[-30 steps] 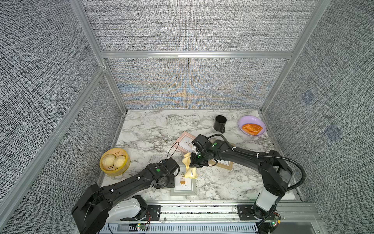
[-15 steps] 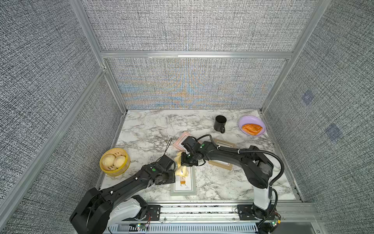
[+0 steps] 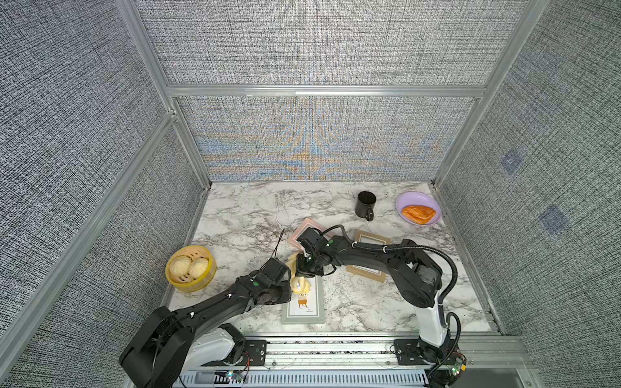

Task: Wipe the picture frame with a cloth
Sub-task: Wipe the dirt from the picture frame.

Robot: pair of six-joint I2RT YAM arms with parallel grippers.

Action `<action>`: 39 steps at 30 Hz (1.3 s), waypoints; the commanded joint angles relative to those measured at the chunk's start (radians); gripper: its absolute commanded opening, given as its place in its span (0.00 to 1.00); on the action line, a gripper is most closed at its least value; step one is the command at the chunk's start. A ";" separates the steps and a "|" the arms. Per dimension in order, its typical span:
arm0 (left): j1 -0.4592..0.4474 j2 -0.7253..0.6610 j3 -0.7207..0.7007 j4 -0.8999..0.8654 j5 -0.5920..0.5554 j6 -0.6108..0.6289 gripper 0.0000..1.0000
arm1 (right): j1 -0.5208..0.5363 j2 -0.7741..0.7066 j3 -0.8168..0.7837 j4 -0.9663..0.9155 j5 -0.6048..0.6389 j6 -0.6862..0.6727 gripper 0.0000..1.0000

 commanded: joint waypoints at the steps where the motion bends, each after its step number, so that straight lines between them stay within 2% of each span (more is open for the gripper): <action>1: 0.001 -0.004 -0.016 -0.113 -0.017 -0.014 0.27 | 0.005 0.046 0.023 -0.023 0.009 -0.011 0.00; 6: 0.000 0.050 -0.010 -0.109 -0.018 -0.014 0.21 | 0.002 0.047 0.029 -0.103 0.040 -0.034 0.00; 16: 0.000 0.078 -0.017 -0.111 -0.020 -0.016 0.12 | -0.054 -0.111 -0.099 -0.304 0.226 -0.116 0.00; 20: 0.001 0.097 -0.008 -0.119 -0.016 -0.005 0.10 | -0.054 -0.081 -0.060 -0.304 0.204 -0.141 0.00; 24: 0.001 0.122 0.003 -0.124 -0.008 0.009 0.08 | -0.017 -0.016 0.057 -0.297 0.174 -0.158 0.00; 33: 0.000 0.166 0.015 -0.152 0.006 0.027 0.01 | 0.006 0.097 0.214 -0.233 0.120 -0.119 0.00; 36: 0.000 0.173 0.021 -0.182 -0.009 0.017 0.00 | -0.005 0.098 0.218 -0.276 0.148 -0.134 0.00; 39: -0.001 0.187 0.030 -0.217 -0.032 0.008 0.00 | -0.034 0.044 0.147 -0.307 0.183 -0.133 0.00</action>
